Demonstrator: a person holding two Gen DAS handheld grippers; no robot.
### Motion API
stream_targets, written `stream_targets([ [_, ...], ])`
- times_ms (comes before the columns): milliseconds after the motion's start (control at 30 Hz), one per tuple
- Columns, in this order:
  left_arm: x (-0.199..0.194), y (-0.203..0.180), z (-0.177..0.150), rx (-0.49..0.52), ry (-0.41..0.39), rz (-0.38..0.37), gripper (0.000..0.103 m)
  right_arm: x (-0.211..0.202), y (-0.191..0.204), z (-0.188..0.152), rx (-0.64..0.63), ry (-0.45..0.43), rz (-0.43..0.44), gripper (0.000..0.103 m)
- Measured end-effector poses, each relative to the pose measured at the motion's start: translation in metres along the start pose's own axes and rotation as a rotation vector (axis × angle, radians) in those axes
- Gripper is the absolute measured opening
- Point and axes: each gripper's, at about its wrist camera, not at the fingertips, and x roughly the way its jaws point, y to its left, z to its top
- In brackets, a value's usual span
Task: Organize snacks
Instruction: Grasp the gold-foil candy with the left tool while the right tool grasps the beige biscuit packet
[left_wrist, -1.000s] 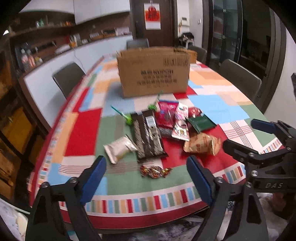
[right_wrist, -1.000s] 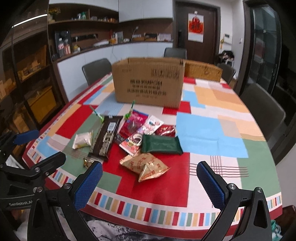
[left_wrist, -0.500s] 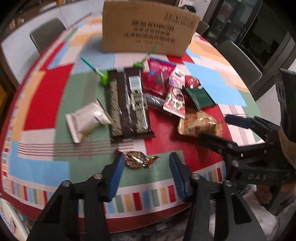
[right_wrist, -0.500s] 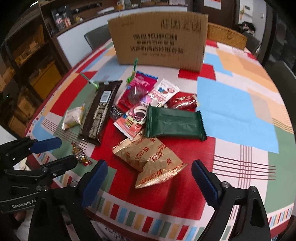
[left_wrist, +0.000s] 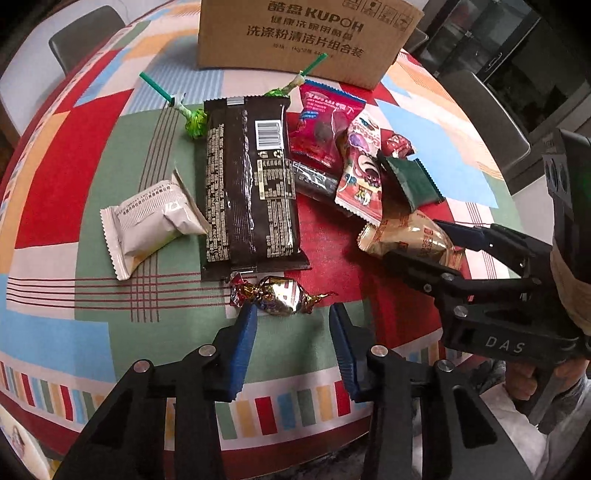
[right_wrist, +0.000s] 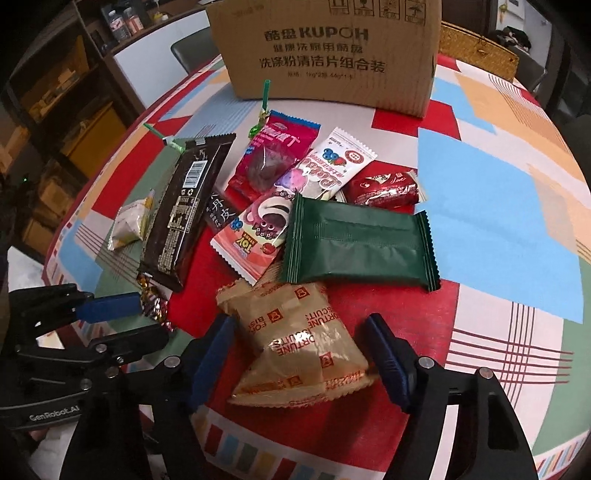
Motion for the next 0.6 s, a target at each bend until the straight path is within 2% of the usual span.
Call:
stream_targets([
  [133, -0.005, 0.003, 0.001, -0.010, -0.017, 0.005, 0.041, 0.001, 0.001, 0.001, -0.010, 0.001, 0.005, 0.072],
  [233, -0.008, 0.003, 0.005, -0.008, -0.039, 0.012, 0.050, 0.000, 0.002, 0.001, -0.008, 0.007, 0.006, 0.072],
  [500, -0.005, 0.009, 0.015, -0.049, -0.039, 0.015, 0.050, 0.001, 0.003, 0.003, 0.001, 0.013, 0.012, 0.072],
  [600, 0.002, 0.012, 0.013, -0.063, -0.016, 0.015, 0.050, 0.002, 0.001, 0.004, 0.010, 0.010, 0.011, 0.072],
])
